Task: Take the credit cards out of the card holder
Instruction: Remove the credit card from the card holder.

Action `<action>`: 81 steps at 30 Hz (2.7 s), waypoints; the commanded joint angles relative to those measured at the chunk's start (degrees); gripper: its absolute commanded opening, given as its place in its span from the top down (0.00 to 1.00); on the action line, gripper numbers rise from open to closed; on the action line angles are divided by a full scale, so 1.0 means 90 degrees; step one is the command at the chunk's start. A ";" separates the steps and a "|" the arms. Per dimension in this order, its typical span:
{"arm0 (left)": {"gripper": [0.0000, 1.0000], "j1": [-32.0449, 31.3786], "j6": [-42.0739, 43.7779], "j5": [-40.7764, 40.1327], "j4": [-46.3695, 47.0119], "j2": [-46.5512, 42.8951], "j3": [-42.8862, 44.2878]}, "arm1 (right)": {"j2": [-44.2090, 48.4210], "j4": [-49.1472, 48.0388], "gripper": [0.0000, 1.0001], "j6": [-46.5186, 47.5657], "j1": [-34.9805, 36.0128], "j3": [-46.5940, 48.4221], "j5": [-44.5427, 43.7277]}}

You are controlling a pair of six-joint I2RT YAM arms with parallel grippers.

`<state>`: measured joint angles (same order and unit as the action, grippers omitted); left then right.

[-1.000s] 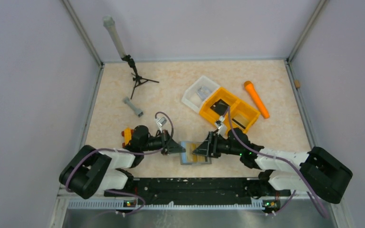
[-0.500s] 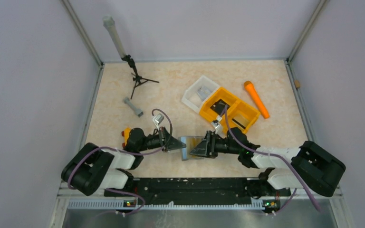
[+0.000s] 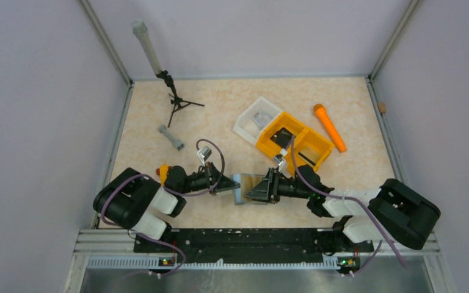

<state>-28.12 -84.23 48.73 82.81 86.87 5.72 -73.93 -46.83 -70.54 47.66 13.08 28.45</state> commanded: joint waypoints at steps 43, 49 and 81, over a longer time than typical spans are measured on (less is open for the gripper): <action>1.00 -0.0007 -0.0203 -0.0283 -0.0605 -0.2662 -0.0010 | 0.2371 -0.0158 1.00 -0.0309 -0.0425 -0.0211 -0.0656; 1.00 0.0056 -0.0180 -0.0131 -0.1020 -0.2962 0.0056 | 0.2746 0.0101 1.00 -0.0224 -0.0801 -0.0537 -0.0407; 1.00 0.0481 0.2185 0.0079 -0.4291 -0.3031 0.0224 | 0.2915 0.5946 1.00 0.3502 -0.1989 0.1713 -0.0333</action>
<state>-24.77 -68.29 47.18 42.96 57.89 6.68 -47.59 -6.76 -51.29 32.01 22.39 28.14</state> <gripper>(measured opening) 0.031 0.010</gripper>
